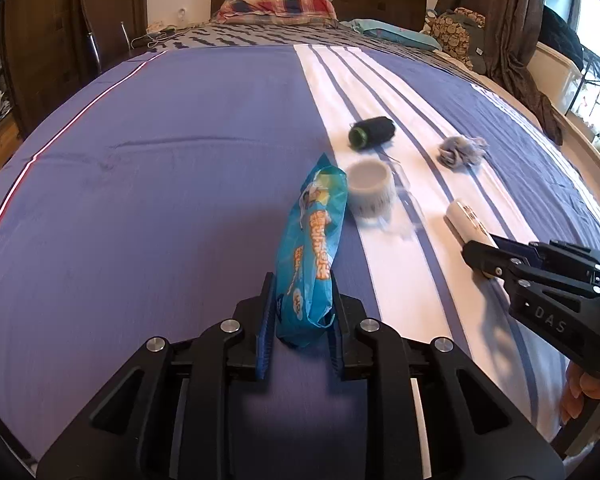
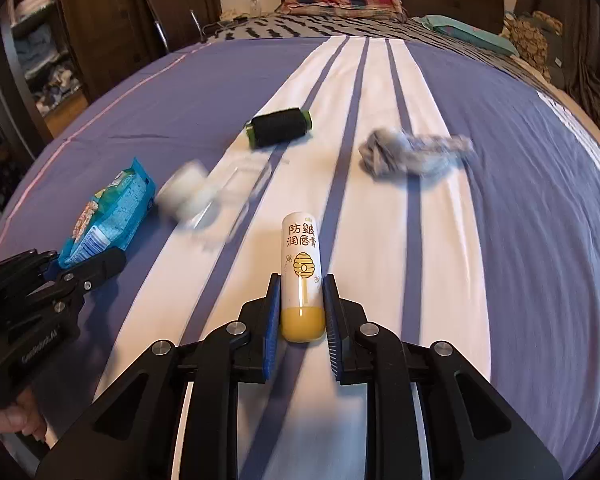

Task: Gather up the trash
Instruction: 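Grasp the blue snack bag with the left tool while the right tool grasps the lip balm tube, then carry snack bag and lip balm over the black bin and open both tools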

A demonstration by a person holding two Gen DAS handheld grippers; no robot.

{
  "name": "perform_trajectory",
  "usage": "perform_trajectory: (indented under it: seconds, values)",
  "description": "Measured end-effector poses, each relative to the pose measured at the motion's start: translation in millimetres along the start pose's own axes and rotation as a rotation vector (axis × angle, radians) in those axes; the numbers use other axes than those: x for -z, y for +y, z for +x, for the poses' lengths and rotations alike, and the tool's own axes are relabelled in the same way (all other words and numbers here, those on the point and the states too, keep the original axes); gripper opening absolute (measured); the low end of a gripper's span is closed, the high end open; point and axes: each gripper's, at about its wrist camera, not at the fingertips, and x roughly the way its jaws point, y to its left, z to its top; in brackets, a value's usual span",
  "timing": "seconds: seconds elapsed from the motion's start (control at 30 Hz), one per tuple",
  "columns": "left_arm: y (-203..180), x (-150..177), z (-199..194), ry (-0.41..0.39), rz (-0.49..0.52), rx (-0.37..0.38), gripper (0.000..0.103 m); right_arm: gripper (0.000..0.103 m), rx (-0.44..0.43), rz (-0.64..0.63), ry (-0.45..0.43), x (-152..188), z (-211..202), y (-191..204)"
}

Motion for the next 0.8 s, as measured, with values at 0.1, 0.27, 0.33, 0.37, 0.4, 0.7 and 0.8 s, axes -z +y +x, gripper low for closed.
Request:
perform_trajectory:
  seconds: [0.1, 0.27, 0.33, 0.37, 0.4, 0.7, 0.8]
  values:
    - [-6, 16, -16, -0.003, 0.003, 0.016, 0.02, 0.021, -0.009, 0.005, -0.014, 21, -18, -2]
    - [-22, 51, -47, -0.023, 0.019, 0.049, 0.019, 0.021, -0.023, 0.023, -0.052, 58, -51, -6]
    - [-27, 64, -59, -0.035, 0.021, 0.064, 0.019, 0.021, -0.031, 0.037, -0.068, 76, -66, -7]
    - [-30, 73, -68, -0.046, 0.019, 0.075, 0.019, 0.021, -0.035, 0.043, -0.072, 81, -69, -7]
    - [-32, 78, -73, -0.05, 0.018, 0.082, 0.019, 0.021, -0.042, 0.054, -0.079, 90, -76, -8]
    - [-62, 137, -118, -0.082, 0.045, 0.162, 0.018, 0.021, -0.127, 0.083, -0.113, 165, -117, -3]
    - [-68, 159, -125, -0.069, 0.046, 0.188, 0.018, 0.021, -0.143, 0.096, -0.106, 191, -122, 0]
